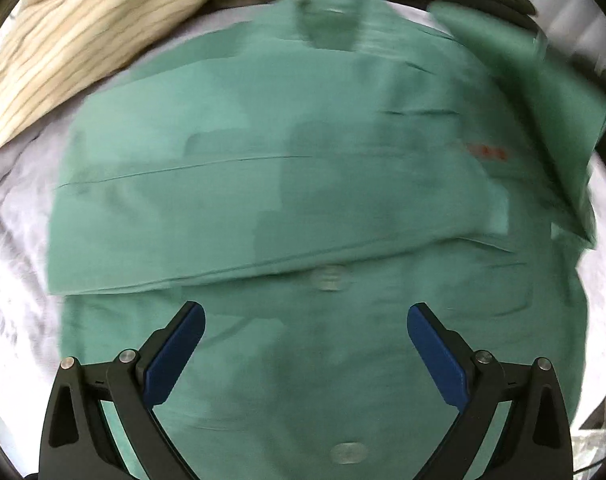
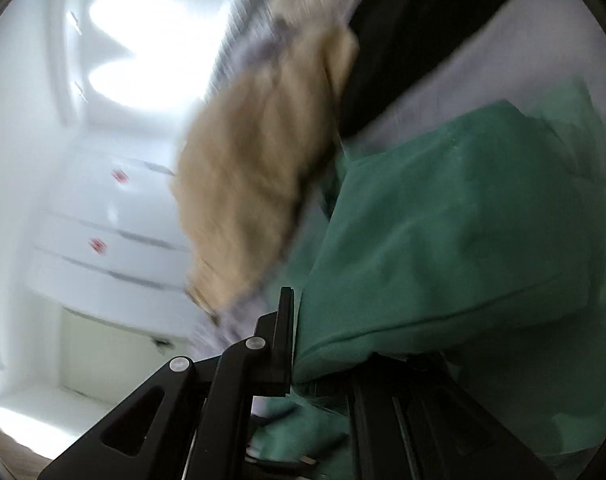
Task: Fold large clothes
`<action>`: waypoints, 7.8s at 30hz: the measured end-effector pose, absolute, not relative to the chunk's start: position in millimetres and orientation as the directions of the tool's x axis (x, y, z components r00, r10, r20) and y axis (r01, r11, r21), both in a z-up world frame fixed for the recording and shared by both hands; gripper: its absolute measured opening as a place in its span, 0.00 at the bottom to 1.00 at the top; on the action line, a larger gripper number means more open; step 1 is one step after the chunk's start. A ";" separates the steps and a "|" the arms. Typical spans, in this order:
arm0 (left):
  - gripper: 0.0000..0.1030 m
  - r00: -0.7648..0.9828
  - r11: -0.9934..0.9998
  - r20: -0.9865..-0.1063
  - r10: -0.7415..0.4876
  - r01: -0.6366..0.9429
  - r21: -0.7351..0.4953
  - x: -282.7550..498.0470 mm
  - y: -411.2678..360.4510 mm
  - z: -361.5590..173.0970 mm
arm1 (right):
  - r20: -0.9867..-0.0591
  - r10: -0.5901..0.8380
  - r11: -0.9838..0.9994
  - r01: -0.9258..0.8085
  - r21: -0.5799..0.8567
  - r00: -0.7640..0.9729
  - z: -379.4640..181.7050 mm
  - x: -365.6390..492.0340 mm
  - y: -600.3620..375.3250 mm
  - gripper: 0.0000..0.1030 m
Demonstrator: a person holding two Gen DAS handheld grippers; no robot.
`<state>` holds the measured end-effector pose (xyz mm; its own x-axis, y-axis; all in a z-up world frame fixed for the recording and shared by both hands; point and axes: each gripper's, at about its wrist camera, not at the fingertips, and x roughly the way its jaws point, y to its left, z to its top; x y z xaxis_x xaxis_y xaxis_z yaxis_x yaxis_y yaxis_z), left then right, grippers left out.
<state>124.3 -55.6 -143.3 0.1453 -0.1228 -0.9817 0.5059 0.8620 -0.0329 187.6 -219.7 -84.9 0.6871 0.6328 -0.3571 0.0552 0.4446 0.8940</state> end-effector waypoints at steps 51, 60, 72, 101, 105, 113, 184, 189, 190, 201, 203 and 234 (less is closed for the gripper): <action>0.99 0.230 0.935 -0.957 -0.179 0.343 -0.092 213.6 74.3 -107.3 | -0.620 0.432 0.431 0.454 0.780 0.655 -140.2 59.3 -231.9 0.60; 0.99 0.209 0.905 -0.965 -0.157 0.422 -0.056 208.4 -9.8 -131.9 | -0.286 0.326 -0.085 0.330 0.940 0.901 -198.0 39.2 -302.1 0.63; 0.99 0.207 0.903 -0.974 -0.088 0.429 0.010 213.3 -30.5 -149.1 | -0.393 0.147 -0.069 0.405 0.912 0.908 -195.8 16.4 -331.5 0.58; 0.75 0.110 0.497 -0.933 -0.343 0.864 -0.080 150.3 -353.8 -102.5 | -0.289 0.334 -0.120 0.345 0.931 0.897 -237.5 -15.5 -333.5 0.13; 0.25 0.133 0.462 -0.943 -0.303 0.886 -0.023 143.0 -375.3 -112.6 | -0.249 0.329 -0.150 0.311 0.939 0.911 -241.8 -14.0 -333.3 0.25; 0.17 0.132 0.502 -0.916 -0.379 0.861 -0.084 145.9 -372.5 -96.2 | -0.353 0.213 -0.073 0.375 0.924 0.911 -228.3 -28.2 -329.9 0.02; 1.00 0.053 0.906 -0.998 0.021 0.420 0.042 88.9 134.4 -96.8 | -0.818 0.461 0.620 0.535 0.574 0.344 -124.1 -25.3 -141.8 0.87; 1.00 0.036 0.901 -0.999 0.023 0.432 0.036 88.0 139.3 -97.4 | -0.840 0.426 0.658 0.522 0.542 0.335 -114.6 -25.6 -138.0 0.89; 1.00 0.033 0.900 -0.999 0.019 0.434 0.031 82.3 138.9 -94.4 | -0.845 0.416 0.668 0.517 0.535 0.337 -112.6 -25.5 -137.0 0.94; 1.00 0.041 0.889 -0.999 0.031 0.455 0.046 87.3 139.0 -90.4 | -0.856 0.438 0.696 0.499 0.517 0.276 -113.8 -25.1 -132.4 1.00; 1.00 0.058 0.890 -0.997 0.048 0.451 0.069 77.9 135.7 -84.8 | -0.859 0.433 0.697 0.504 0.511 0.273 -114.4 -27.0 -133.2 1.00; 1.00 -0.042 0.894 -0.999 -0.035 0.446 -0.050 87.6 195.3 -104.6 | -0.752 0.532 0.541 0.527 0.656 0.390 -131.5 -81.5 -193.0 1.00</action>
<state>87.6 195.3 -104.6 -0.0417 -0.0350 -0.9985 0.4456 0.8939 -0.0499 -81.5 -193.0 -131.5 0.3896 0.5318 -0.7519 0.5271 0.5408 0.6556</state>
